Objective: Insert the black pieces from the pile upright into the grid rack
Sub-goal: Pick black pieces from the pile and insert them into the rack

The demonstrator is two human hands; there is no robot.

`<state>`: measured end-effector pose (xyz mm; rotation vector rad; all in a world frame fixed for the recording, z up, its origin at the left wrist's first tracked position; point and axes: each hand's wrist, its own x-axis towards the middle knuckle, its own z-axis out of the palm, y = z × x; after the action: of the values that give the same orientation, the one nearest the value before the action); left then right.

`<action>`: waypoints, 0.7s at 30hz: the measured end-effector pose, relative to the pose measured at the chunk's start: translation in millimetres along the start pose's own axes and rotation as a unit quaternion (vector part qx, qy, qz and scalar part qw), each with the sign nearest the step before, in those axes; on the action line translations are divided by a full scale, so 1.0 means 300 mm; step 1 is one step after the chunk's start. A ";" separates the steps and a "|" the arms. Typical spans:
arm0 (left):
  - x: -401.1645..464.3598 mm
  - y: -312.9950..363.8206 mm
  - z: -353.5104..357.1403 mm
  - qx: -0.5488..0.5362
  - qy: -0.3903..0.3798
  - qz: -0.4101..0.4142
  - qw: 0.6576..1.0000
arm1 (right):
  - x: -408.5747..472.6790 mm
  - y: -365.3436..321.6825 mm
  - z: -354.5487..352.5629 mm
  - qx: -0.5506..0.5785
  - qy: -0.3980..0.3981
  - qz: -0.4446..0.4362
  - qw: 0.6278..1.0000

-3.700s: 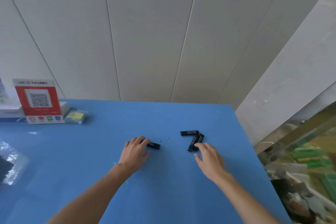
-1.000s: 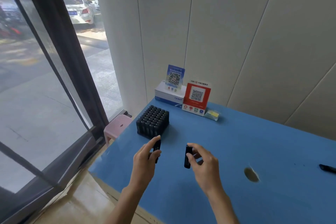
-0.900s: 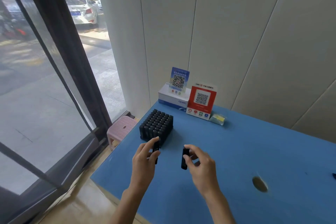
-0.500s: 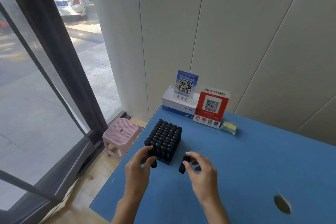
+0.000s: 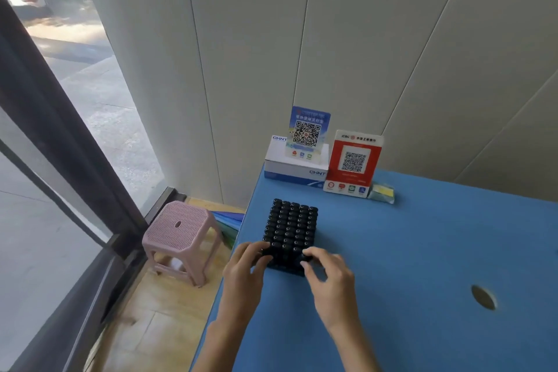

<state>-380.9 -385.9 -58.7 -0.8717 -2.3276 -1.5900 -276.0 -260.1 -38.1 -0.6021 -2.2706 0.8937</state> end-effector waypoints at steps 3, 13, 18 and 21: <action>0.006 -0.025 -0.003 0.009 -0.018 0.022 1.000 | -0.009 -0.012 0.040 -0.012 0.018 0.000 1.000; 0.040 -0.074 0.003 0.072 -0.035 0.076 0.994 | -0.020 -0.019 0.119 -0.070 0.014 -0.009 0.997; 0.049 -0.079 0.009 0.081 -0.043 0.089 0.992 | -0.004 -0.017 0.121 -0.129 0.036 -0.045 0.990; 0.049 -0.087 0.019 0.083 -0.048 0.082 0.992 | -0.001 -0.018 0.125 -0.141 0.030 -0.052 0.988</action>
<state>-406.6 -382.1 -74.8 -1.0909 -2.3424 -1.2958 -302.4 -280.4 -56.0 -0.6163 -2.3680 0.5016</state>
